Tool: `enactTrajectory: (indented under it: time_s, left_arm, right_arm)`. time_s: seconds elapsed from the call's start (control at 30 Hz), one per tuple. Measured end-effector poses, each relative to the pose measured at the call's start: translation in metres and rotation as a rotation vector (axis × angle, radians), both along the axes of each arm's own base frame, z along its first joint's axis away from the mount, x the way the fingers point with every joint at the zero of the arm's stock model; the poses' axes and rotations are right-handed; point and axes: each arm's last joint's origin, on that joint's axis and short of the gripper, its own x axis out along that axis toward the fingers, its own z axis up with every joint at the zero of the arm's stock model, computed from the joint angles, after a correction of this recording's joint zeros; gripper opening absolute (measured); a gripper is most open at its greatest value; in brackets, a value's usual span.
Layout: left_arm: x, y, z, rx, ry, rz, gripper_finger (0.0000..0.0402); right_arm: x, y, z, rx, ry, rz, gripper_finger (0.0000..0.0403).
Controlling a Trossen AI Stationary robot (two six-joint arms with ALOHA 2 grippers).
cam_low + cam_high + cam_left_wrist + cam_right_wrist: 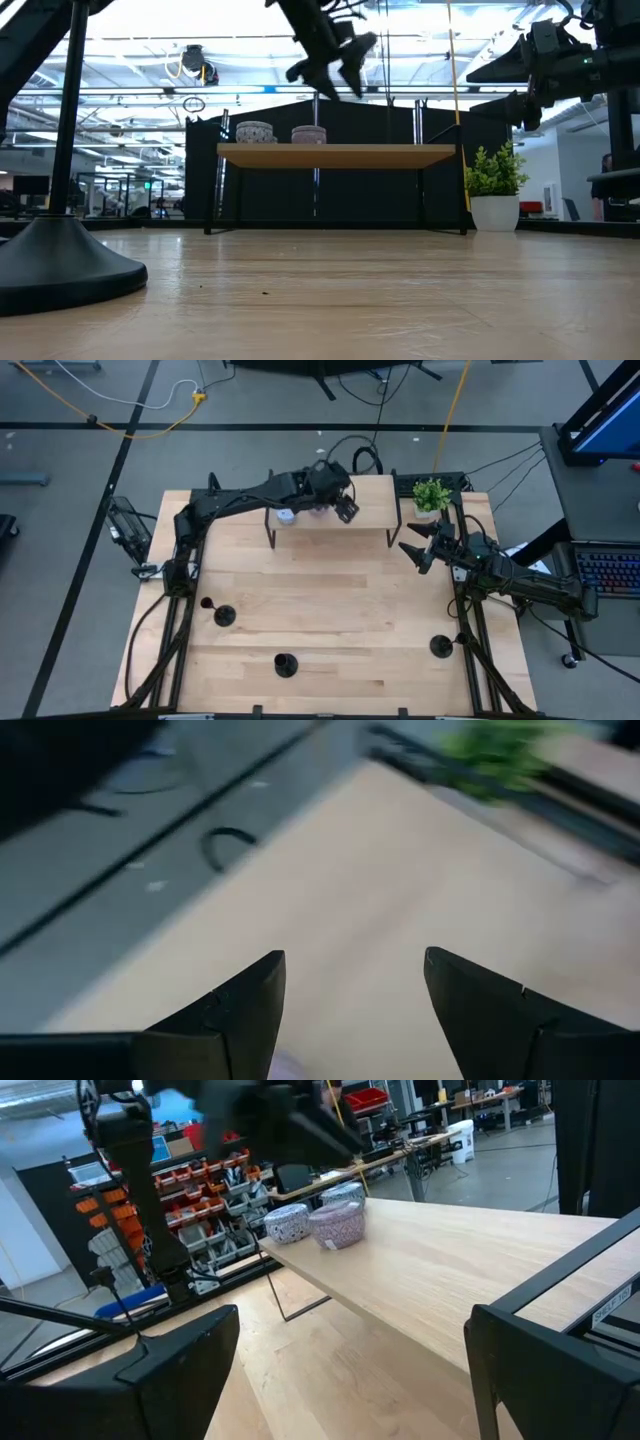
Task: Pick & Place candle stick holders
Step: Put the pink scented candle on the shelf
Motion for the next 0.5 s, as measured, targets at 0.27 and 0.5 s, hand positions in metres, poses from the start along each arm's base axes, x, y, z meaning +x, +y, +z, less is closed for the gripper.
enactTrajectory:
  time_s: [0.27, 0.5]
  left_arm:
    - [0.012, -0.039, -0.007, -0.110, -0.001, -0.139, 0.0243]
    - [0.010, -0.047, -0.012, -0.102, 0.069, -0.141, 0.0243]
  right_arm:
    - [0.000, 0.000, 0.000, 0.005, -0.003, 0.000, 0.0389]
    - [0.000, 0.000, 0.000, 0.015, -0.008, 0.000, 0.0389]
